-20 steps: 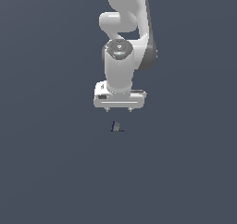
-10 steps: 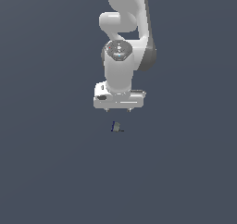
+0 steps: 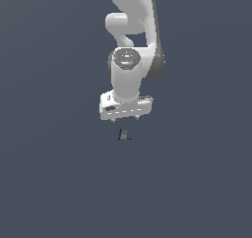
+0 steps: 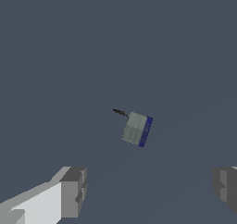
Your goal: Pick up the object and move it to a goal position.
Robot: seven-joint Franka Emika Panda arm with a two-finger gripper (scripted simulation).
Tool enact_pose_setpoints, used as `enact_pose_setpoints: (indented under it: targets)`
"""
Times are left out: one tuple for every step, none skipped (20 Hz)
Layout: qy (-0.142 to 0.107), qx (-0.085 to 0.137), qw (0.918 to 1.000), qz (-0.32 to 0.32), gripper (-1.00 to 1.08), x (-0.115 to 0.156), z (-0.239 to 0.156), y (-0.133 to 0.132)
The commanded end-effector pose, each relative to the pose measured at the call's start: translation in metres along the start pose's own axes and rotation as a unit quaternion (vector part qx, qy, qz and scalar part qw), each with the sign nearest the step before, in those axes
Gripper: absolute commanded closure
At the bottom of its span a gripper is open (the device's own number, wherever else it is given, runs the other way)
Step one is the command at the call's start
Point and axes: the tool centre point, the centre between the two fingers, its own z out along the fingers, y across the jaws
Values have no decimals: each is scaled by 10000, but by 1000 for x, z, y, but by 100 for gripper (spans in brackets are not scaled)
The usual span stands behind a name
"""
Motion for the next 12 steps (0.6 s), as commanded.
enact_pose_setpoints:
  targets:
    - [3,-15,9996,-293,-92,1,5,1]
    - [5,-21,9991,-426,-92,1,7,1]
    - [7,-28,9984,-566,-92,1,10,1]
    - [8,-34,9975,-710,-92,1,12,2]
    - [10,-40,9963,-854,-92,2,14,2]
    - [12,-45,9950,-998,-92,2,17,2]
    - [15,-50,9934,-1143,-92,2,19,3]
    - [17,-55,9917,-1287,-92,2,22,3]
    - [19,-60,9897,-1431,-92,2,24,3]
    - [22,-64,9875,-1574,-92,3,26,3]
    - [24,-68,9851,-1718,-92,3,29,3]
    - [27,-72,9825,-1861,-92,3,31,4]
